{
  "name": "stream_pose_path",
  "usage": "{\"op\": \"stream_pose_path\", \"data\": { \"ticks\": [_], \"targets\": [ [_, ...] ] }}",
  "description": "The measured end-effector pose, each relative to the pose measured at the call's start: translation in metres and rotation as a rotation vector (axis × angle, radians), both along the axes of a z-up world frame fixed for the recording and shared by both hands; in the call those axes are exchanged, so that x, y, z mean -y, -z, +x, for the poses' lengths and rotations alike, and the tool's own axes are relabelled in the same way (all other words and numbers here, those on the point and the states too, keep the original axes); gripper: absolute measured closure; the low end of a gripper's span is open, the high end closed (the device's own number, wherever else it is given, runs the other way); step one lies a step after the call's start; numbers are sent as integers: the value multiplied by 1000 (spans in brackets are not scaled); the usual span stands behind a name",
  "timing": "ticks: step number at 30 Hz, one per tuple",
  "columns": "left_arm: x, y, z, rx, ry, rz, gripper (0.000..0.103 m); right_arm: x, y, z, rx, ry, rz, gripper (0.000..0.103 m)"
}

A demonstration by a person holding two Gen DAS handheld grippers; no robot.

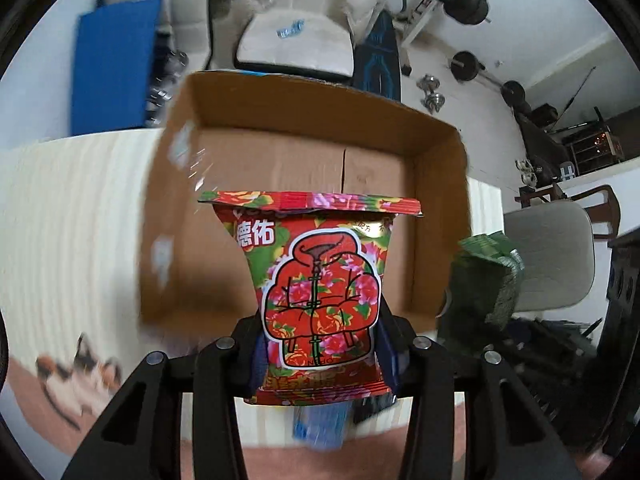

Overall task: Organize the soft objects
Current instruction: 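Carry both bags into the cardboard box and open both tools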

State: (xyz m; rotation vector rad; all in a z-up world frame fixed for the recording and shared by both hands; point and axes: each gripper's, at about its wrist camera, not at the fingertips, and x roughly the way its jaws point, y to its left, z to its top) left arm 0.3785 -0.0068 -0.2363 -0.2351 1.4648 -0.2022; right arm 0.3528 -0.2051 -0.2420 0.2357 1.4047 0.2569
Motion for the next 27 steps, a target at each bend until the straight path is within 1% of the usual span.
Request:
{"op": "stream_pose_path", "data": {
  "ticks": [2, 3, 5, 7, 9, 10, 11, 15, 16, 18, 20, 21, 22, 23, 24, 25, 26, 27],
  "targets": [
    [1, 31, 33, -50, 19, -20, 62, 7, 20, 41, -31, 13, -22, 68],
    [4, 45, 50, -72, 26, -12, 62, 7, 30, 56, -47, 22, -32, 68],
    [16, 63, 74, -108, 54, -13, 62, 3, 51, 83, -69, 28, -64, 68],
    [26, 79, 94, -145, 83, -22, 62, 1, 65, 106, -82, 32, -90, 68],
    [34, 97, 104, -176, 92, -33, 62, 1, 81, 120, -97, 36, -104, 68],
    [39, 97, 107, -180, 97, -35, 62, -1, 79, 129, -102, 35, -107, 68],
    [44, 103, 111, -186, 110, -36, 62, -2, 83, 135, -104, 34, -119, 68],
    [61, 105, 122, -194, 151, -28, 61, -14, 91, 152, -106, 9, -164, 68],
    [64, 104, 123, -198, 162, -22, 61, -14, 94, 155, -111, 2, -177, 68],
    [71, 105, 125, -202, 176, 15, 60, -16, 98, 162, -114, 0, -201, 66],
    [67, 107, 129, -226, 157, 25, 55, -16, 101, 170, -125, 1, -204, 58],
    [66, 105, 129, -236, 150, 19, 52, -16, 101, 172, -128, 6, -205, 42],
    [65, 102, 129, -230, 147, 16, 44, -15, 100, 173, -128, 11, -195, 34],
    [65, 96, 127, -213, 148, 24, 34, -14, 99, 173, -129, 12, -181, 34],
    [65, 89, 123, -193, 157, 49, 30, -16, 96, 171, -131, 8, -189, 31],
    [66, 85, 119, -178, 164, 73, 22, -19, 93, 169, -128, 0, -209, 26],
    [63, 86, 118, -168, 167, 93, 18, -20, 91, 169, -124, -7, -219, 24],
    [63, 83, 115, -160, 169, 114, 16, -22, 88, 168, -124, -11, -221, 21]
  ]
}}
